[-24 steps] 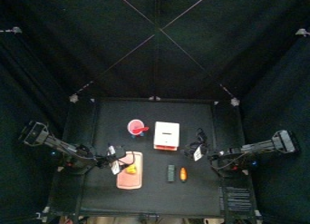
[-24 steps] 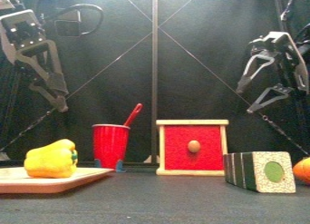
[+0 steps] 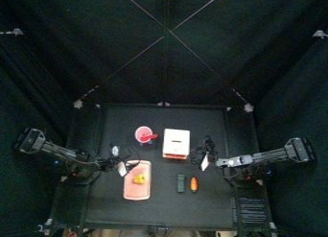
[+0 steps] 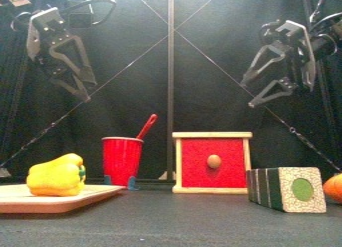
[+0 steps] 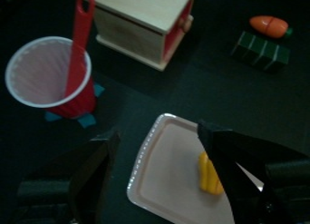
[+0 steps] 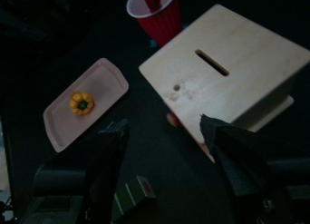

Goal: Grab knife

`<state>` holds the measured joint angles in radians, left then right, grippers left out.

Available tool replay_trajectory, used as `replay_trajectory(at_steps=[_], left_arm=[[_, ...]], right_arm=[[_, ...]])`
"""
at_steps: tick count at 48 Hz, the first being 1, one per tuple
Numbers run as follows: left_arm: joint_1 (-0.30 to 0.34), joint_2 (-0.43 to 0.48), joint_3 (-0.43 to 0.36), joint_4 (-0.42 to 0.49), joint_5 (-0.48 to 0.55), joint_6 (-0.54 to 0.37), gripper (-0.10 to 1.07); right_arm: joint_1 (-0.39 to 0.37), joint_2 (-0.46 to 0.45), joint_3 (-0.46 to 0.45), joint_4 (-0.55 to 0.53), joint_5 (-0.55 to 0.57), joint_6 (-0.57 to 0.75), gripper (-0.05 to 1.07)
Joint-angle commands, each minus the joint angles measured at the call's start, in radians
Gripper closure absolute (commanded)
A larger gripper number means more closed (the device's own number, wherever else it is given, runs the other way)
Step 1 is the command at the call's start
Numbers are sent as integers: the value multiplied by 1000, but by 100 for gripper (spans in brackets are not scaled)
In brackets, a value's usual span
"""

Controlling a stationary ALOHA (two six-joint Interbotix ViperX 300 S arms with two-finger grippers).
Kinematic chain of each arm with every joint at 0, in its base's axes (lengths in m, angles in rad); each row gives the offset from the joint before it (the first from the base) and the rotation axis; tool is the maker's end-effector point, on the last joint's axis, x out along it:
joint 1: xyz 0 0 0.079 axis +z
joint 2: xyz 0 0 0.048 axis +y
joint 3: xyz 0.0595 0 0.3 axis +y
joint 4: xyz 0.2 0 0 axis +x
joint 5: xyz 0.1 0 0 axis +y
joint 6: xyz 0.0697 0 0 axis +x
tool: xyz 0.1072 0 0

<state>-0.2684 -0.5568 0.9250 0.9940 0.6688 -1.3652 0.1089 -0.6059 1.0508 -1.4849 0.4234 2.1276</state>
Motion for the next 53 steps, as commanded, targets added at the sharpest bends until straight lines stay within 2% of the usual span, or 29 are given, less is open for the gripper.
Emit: replay_trajectory(at_steps=[1, 13, 20, 27, 43, 53], left_arm=[[8, -29, -20, 48, 11, -2, -3], [60, -32, -52, 233, 40, -23, -3], [98, 5, -74, 287, 89, -60, -3], [114, 107, -110, 365, 158, -109, -3], [115, 410, -242, 503, 244, -291, -2], [126, 554, -336, 532, 334, -321, -2]], right_arm=[[-11, 21, -58, -69, -3, -3, 7], [-81, 40, -86, -74, 0, 3, 7], [-101, 46, -98, -74, 2, -2, 7], [-137, 46, -87, -64, 3, 9, 7], [-144, 46, -46, -21, 5, 8, 7], [-153, 26, -41, -9, 5, 3, 7]])
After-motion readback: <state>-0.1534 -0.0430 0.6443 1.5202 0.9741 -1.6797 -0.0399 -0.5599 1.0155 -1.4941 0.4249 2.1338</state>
